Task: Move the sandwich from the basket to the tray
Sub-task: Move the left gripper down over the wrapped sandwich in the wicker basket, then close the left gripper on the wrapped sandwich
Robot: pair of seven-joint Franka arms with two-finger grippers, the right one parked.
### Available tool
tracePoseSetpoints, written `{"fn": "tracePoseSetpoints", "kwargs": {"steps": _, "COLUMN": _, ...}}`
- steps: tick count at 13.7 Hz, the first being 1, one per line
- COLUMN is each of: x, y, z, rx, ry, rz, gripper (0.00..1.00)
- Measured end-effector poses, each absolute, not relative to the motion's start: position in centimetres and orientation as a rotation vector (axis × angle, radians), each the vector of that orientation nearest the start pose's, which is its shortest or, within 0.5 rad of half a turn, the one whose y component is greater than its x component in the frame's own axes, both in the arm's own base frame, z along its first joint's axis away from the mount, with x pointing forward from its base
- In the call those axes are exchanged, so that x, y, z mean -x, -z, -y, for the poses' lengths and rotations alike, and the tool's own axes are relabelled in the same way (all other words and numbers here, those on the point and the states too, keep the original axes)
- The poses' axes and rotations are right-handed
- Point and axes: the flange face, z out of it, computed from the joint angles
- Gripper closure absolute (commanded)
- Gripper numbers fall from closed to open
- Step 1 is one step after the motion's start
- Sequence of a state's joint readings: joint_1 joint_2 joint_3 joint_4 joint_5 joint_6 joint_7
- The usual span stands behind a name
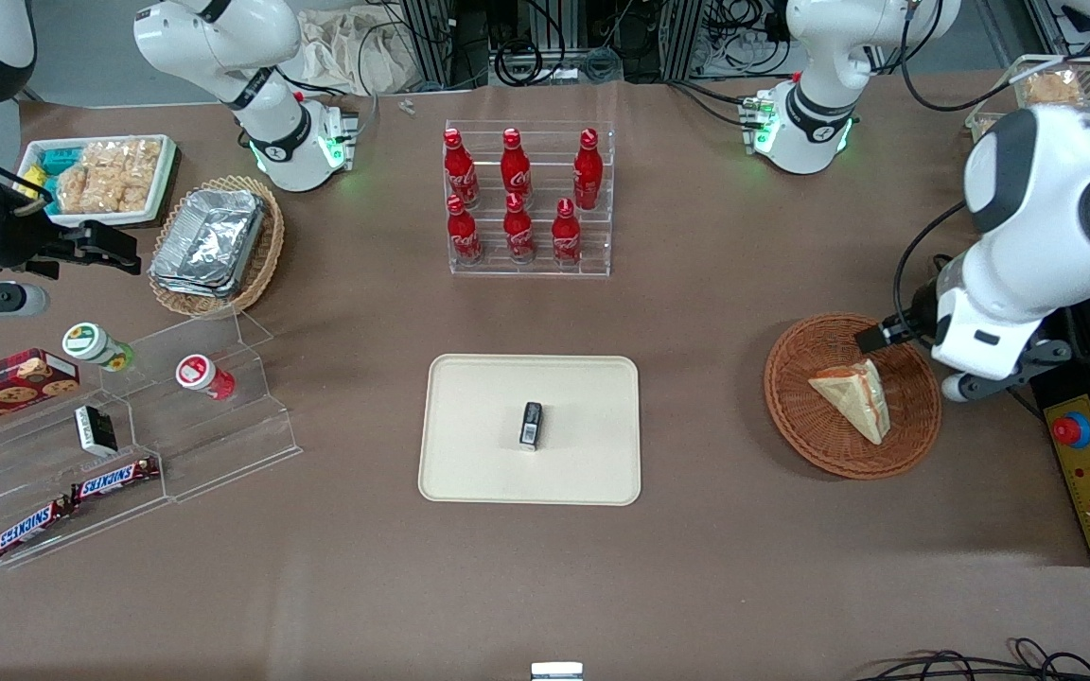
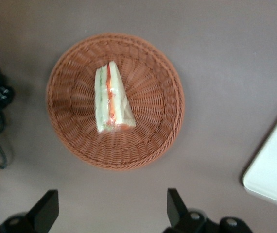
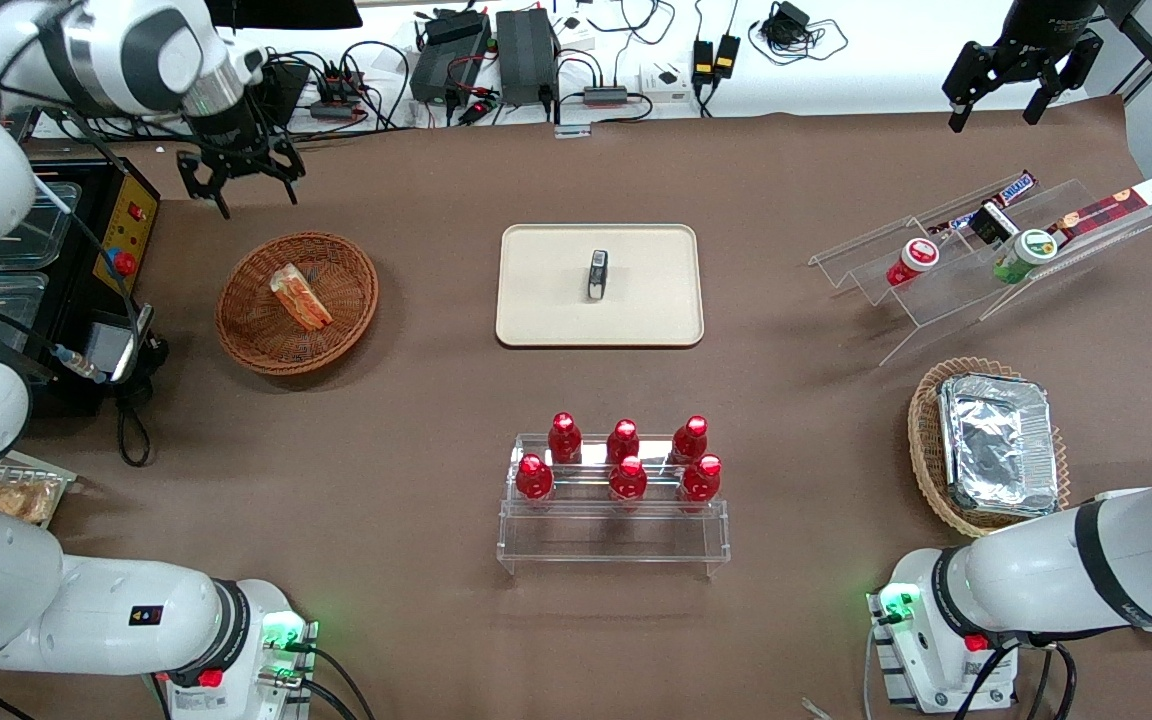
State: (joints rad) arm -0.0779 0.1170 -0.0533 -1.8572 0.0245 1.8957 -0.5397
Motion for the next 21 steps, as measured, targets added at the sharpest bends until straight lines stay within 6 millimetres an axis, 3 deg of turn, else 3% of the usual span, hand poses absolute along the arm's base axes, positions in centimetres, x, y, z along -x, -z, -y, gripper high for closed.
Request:
{"fn": "tracePoseSetpoints", "kwargs": {"steps": 7, "x": -55.5, "y": -30.7, "z": 4.3, "rx": 3.049, "ry": 0.089, "rz": 0.773, "gripper": 0.00}}
{"fn": "tracePoseSetpoints", "kwargs": {"steps": 11, "x": -56.0, "y": -26.5, "z": 3.4, "rx": 3.038, "ry": 0.089, "rz": 0.809, "gripper": 0.00}}
{"fn": "tracePoseSetpoints", "kwargs": {"steps": 12, "x": -56.1, "y": -25.9, "z": 3.0, "rx": 3.035, "ry": 0.095, "rz": 0.821, "gripper": 0.10}}
{"fn": "tracePoseSetpoints", "kwargs": {"steps": 14, "x": -56.1, "y": -24.7, "z": 2.8, "rx": 3.031, "ry": 0.099, "rz": 0.832, "gripper": 0.69}}
{"fn": "tracePoseSetpoints", "kwargs": {"steps": 15, "x": -56.2, "y": -24.2, "z": 2.8, "rx": 3.031, "ry": 0.100, "rz": 0.835, "gripper": 0.93}}
{"fn": "tracePoseSetpoints", "kwargs": {"steps": 16, "x": -56.2, "y": -23.8, "z": 2.8, "rx": 3.030, "ry": 0.098, "rz": 0.836, "gripper": 1.00}}
{"fn": "tracePoseSetpoints", "kwargs": {"steps": 19, "x": -56.4, "y": -24.1, "z": 2.3, "rx": 3.025, "ry": 0.114, "rz": 0.853, "gripper": 1.00}}
{"fn": "tracePoseSetpoints", "kwargs": {"steps": 21, "x": -56.7, "y": -26.4, "z": 2.1, "rx": 3.021, "ry": 0.113, "rz": 0.862, "gripper": 1.00}}
